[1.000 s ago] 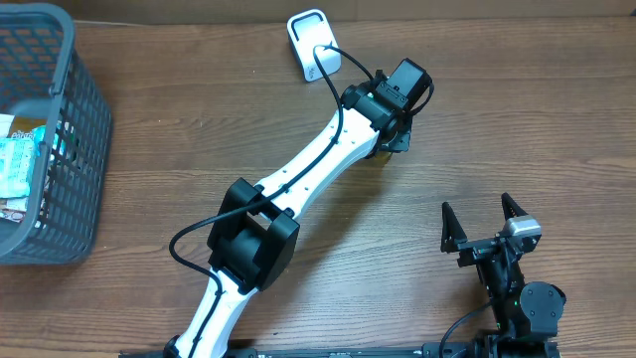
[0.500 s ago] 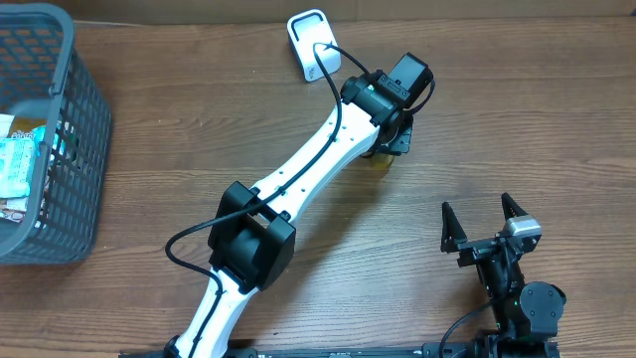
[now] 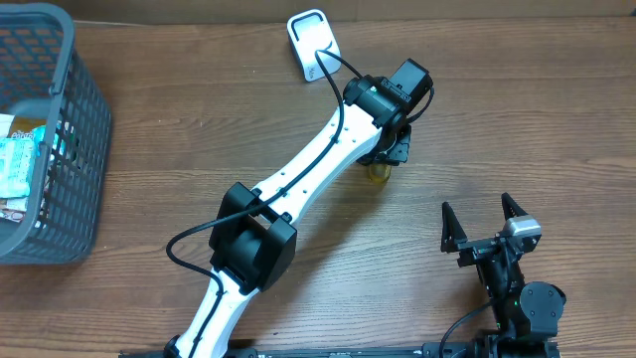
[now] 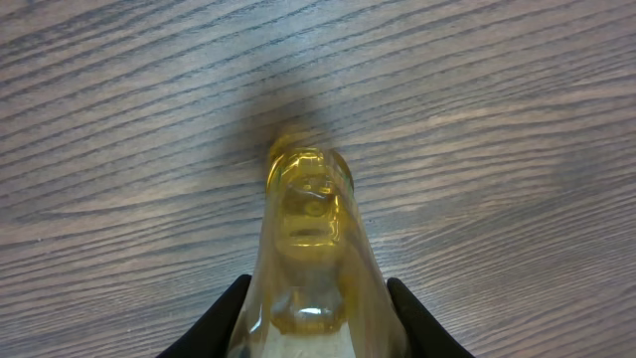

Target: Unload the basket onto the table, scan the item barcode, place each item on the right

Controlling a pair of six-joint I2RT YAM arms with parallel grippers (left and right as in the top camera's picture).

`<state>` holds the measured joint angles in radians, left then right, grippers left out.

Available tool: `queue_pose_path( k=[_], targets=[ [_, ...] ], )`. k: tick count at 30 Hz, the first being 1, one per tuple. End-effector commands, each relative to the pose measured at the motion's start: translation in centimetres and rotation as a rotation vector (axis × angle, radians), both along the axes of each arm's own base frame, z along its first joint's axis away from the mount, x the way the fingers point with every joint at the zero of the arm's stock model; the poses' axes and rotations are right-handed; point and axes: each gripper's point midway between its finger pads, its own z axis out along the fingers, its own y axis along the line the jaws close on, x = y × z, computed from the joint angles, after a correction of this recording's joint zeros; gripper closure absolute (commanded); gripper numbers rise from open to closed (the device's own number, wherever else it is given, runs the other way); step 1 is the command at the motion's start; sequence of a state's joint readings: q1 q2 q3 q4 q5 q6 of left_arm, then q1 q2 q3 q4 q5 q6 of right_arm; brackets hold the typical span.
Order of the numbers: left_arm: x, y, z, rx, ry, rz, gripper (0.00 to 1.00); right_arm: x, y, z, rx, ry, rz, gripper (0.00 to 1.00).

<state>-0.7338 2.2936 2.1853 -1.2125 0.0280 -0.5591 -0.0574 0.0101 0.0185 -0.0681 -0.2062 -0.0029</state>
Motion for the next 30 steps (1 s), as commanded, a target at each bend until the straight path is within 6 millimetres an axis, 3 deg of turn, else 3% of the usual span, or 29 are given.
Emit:
queue_pose_path(
  k=[1,19,30],
  targets=[
    [-0.05,-0.75,0.24,-0.022,0.002,0.010,0.79,0.01,0.01,-0.22,0.003,-0.002,0.002,0.00],
    [-0.87,-0.94,-0.20,0.026,-0.015,-0.008,0.71,0.01,0.01,-0.22,0.003,-0.002,0.002,0.00],
    [-1.01,-0.91,-0.39,0.032,-0.013,-0.007,0.58,0.01,0.01,-0.22,0.003,-0.002,0.002,0.00]
  ],
)
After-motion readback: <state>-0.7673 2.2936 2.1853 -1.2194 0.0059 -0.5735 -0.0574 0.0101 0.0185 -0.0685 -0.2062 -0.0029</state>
